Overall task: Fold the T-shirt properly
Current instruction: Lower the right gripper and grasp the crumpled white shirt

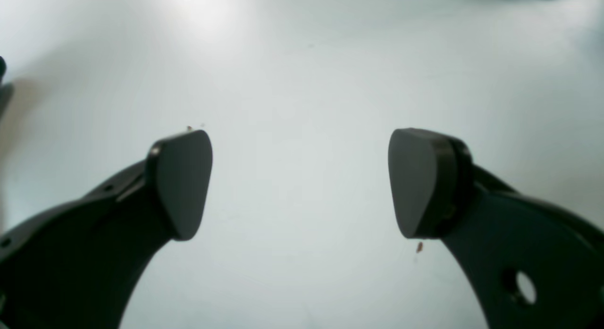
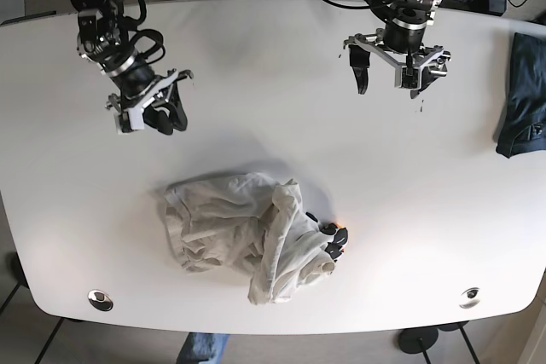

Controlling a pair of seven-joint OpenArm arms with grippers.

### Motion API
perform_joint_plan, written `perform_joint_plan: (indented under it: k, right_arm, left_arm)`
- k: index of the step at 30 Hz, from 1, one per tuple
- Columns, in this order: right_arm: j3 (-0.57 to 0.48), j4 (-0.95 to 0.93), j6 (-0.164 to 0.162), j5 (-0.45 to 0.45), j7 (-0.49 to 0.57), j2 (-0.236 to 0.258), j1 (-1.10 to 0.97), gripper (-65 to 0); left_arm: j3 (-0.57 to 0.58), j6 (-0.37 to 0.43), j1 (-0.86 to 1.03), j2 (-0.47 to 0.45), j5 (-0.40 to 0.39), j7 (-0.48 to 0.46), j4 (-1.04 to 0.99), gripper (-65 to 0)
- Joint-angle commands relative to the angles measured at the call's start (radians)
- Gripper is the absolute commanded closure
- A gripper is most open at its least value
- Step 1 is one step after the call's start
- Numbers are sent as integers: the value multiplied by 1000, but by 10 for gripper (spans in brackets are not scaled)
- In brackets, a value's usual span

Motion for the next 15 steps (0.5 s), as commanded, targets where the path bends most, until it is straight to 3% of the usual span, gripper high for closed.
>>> perform_joint_plan:
  k: [1,3,5,10,15]
  right_arm:
    - [-38,-49,7,13,-14,5,125,-358]
    - [-91,-117,7,13,-42,3,223,-466]
    - [-168,-172,7,13,-48,3,328,-518]
    - [-331,-382,5,9,-48,-80,598,-518]
    - [-346,-563,4,-145,-48,-207,786,-522]
  left_arm:
    - [-1,1,-11,-2,-8,-16,20,-554]
    - [-1,1,-12,-2,-8,-16,20,-554]
    - [-3,1,-12,-2,-8,-16,18,-554]
    - [-6,1,-7,-2,-7,-17,16,-553]
    - [-9,0,-4,-7,-7,-17,15,-514]
